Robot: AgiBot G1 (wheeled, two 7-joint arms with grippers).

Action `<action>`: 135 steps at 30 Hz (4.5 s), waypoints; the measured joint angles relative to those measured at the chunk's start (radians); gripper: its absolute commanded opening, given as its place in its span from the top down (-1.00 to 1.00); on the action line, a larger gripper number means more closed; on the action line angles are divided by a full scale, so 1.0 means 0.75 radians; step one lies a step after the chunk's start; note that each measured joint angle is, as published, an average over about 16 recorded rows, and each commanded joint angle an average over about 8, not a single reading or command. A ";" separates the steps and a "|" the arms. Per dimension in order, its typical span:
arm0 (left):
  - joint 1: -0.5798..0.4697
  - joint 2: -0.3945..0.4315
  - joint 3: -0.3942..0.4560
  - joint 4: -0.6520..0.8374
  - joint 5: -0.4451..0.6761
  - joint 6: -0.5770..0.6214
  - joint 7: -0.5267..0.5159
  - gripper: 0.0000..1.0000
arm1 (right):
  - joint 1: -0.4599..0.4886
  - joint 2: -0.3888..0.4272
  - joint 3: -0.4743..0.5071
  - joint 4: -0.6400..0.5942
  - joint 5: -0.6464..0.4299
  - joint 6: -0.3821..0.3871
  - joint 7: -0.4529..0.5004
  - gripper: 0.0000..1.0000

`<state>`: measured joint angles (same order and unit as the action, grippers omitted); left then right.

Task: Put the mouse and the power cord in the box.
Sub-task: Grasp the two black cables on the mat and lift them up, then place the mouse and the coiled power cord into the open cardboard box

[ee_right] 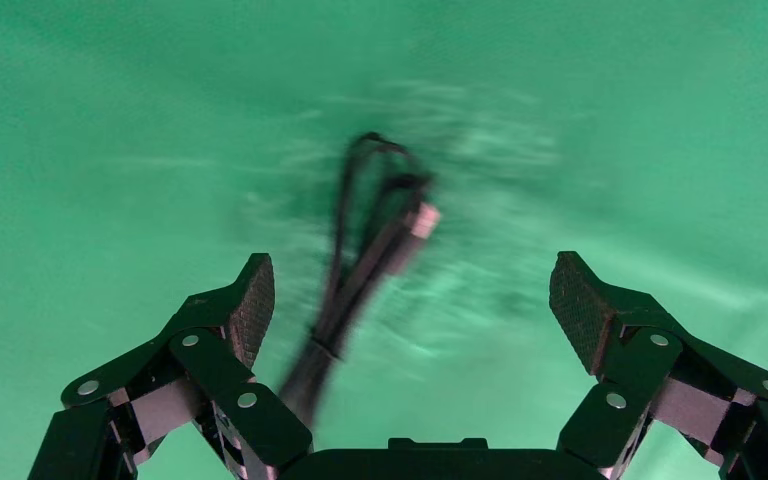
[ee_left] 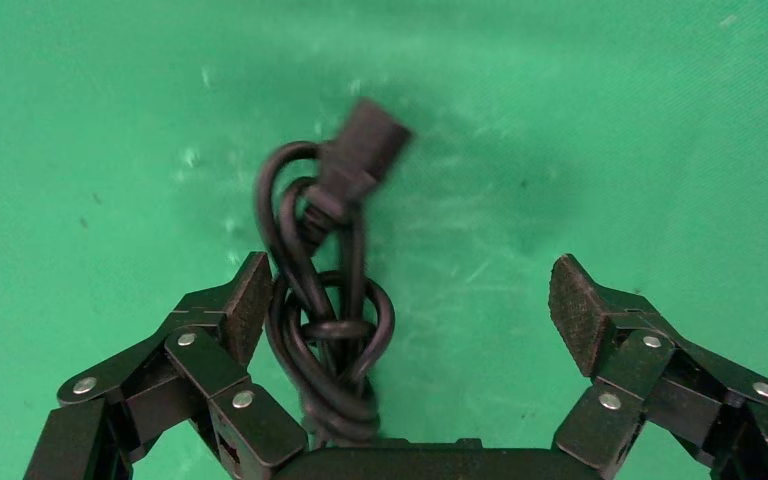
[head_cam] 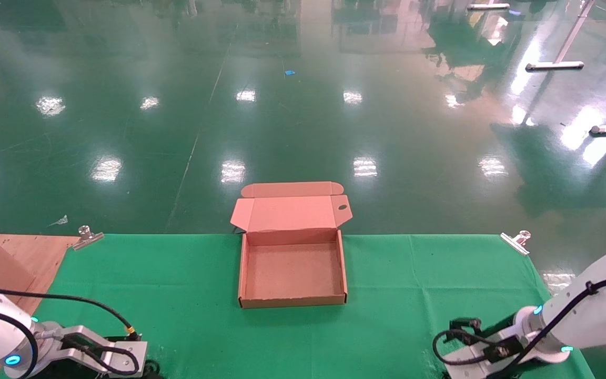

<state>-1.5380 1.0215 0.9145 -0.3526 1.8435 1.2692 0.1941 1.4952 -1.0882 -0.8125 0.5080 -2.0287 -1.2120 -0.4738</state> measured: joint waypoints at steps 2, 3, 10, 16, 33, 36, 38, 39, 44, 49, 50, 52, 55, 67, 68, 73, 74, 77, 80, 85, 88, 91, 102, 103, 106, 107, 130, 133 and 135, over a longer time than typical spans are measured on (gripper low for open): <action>-0.006 0.010 -0.002 0.040 0.000 -0.018 0.018 -1.00 | 0.010 -0.019 0.000 -0.069 0.002 0.018 -0.039 -1.00; -0.009 0.013 -0.003 0.059 -0.001 -0.027 0.027 -1.00 | 0.015 -0.027 0.000 -0.101 0.004 0.027 -0.057 -1.00; -0.035 0.026 -0.011 0.163 -0.005 -0.073 0.085 -1.00 | 0.041 -0.074 0.006 -0.281 0.016 0.075 -0.167 -1.00; -0.056 0.027 -0.007 0.224 0.005 -0.105 0.124 -1.00 | 0.059 -0.101 0.010 -0.384 0.025 0.097 -0.238 -1.00; -0.080 0.048 -0.001 0.341 0.021 -0.187 0.191 1.00 | 0.112 -0.124 0.020 -0.555 0.038 0.135 -0.336 1.00; -0.081 0.051 -0.004 0.355 0.017 -0.186 0.206 1.00 | 0.117 -0.128 0.023 -0.573 0.044 0.135 -0.347 1.00; -0.083 0.053 -0.005 0.364 0.015 -0.185 0.216 1.00 | 0.120 -0.130 0.026 -0.583 0.048 0.132 -0.356 1.00; -0.083 0.053 -0.005 0.368 0.015 -0.184 0.221 1.00 | 0.121 -0.130 0.028 -0.588 0.051 0.131 -0.360 1.00; -0.088 0.056 -0.006 0.387 0.013 -0.183 0.241 1.00 | 0.127 -0.133 0.035 -0.608 0.062 0.126 -0.379 1.00; -0.093 0.060 -0.006 0.403 0.013 -0.181 0.255 1.00 | 0.134 -0.134 0.040 -0.624 0.069 0.122 -0.394 1.00; -0.094 0.060 -0.006 0.406 0.013 -0.181 0.258 1.00 | 0.135 -0.133 0.041 -0.627 0.070 0.121 -0.397 1.00; -0.096 0.062 -0.006 0.411 0.014 -0.180 0.263 1.00 | 0.138 -0.132 0.042 -0.632 0.072 0.120 -0.402 1.00; -0.099 0.064 -0.005 0.418 0.015 -0.177 0.268 1.00 | 0.142 -0.131 0.044 -0.639 0.075 0.117 -0.408 1.00; -0.115 0.073 -0.003 0.436 0.018 -0.159 0.283 1.00 | 0.154 -0.128 0.050 -0.658 0.083 0.102 -0.423 1.00; -0.117 0.074 -0.002 0.437 0.019 -0.157 0.284 1.00 | 0.155 -0.128 0.050 -0.659 0.084 0.101 -0.423 1.00; -0.133 0.078 0.001 0.438 0.023 -0.139 0.289 1.00 | 0.165 -0.125 0.055 -0.661 0.090 0.087 -0.429 1.00; -0.137 0.079 0.001 0.437 0.024 -0.135 0.290 1.00 | 0.169 -0.123 0.056 -0.661 0.092 0.083 -0.430 1.00; -0.156 0.082 0.004 0.433 0.028 -0.118 0.293 1.00 | 0.185 -0.117 0.063 -0.660 0.103 0.068 -0.435 1.00; -0.182 0.086 0.007 0.425 0.032 -0.095 0.297 1.00 | 0.207 -0.110 0.073 -0.655 0.116 0.046 -0.442 1.00; -0.243 0.093 0.011 0.400 0.038 -0.046 0.300 1.00 | 0.262 -0.095 0.094 -0.643 0.146 -0.007 -0.453 1.00; -0.293 0.098 0.013 0.375 0.041 -0.011 0.299 1.00 | 0.308 -0.089 0.108 -0.632 0.167 -0.049 -0.457 1.00; -0.351 0.105 0.013 0.342 0.042 0.029 0.293 1.00 | 0.361 -0.088 0.122 -0.617 0.187 -0.098 -0.457 1.00; -0.611 0.165 0.020 0.140 0.063 0.150 0.229 1.00 | 0.602 -0.155 0.166 -0.531 0.251 -0.256 -0.390 1.00; -0.632 0.174 0.021 0.121 0.067 0.154 0.222 1.00 | 0.622 -0.169 0.168 -0.521 0.255 -0.263 -0.379 1.00; -0.685 0.202 0.023 0.072 0.075 0.156 0.203 1.00 | 0.677 -0.215 0.173 -0.494 0.263 -0.269 -0.342 1.00; -0.700 0.211 0.022 0.060 0.076 0.153 0.197 1.00 | 0.692 -0.231 0.174 -0.484 0.264 -0.267 -0.330 1.00; -0.755 0.380 -0.037 0.222 0.001 -0.023 0.376 1.00 | 0.709 -0.361 0.073 -0.249 0.340 -0.139 -0.112 1.00; -0.716 0.392 -0.060 0.232 -0.033 -0.091 0.450 1.00 | 0.711 -0.359 0.057 -0.242 0.360 -0.134 -0.104 1.00; -0.680 0.402 -0.077 0.235 -0.058 -0.155 0.503 1.00 | 0.715 -0.357 0.048 -0.242 0.374 -0.134 -0.102 1.00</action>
<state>-2.0479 1.3227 0.8571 -0.1761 1.8003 1.1530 0.5711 2.0313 -1.3561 -0.7761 0.3266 -1.7485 -1.3127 -0.5504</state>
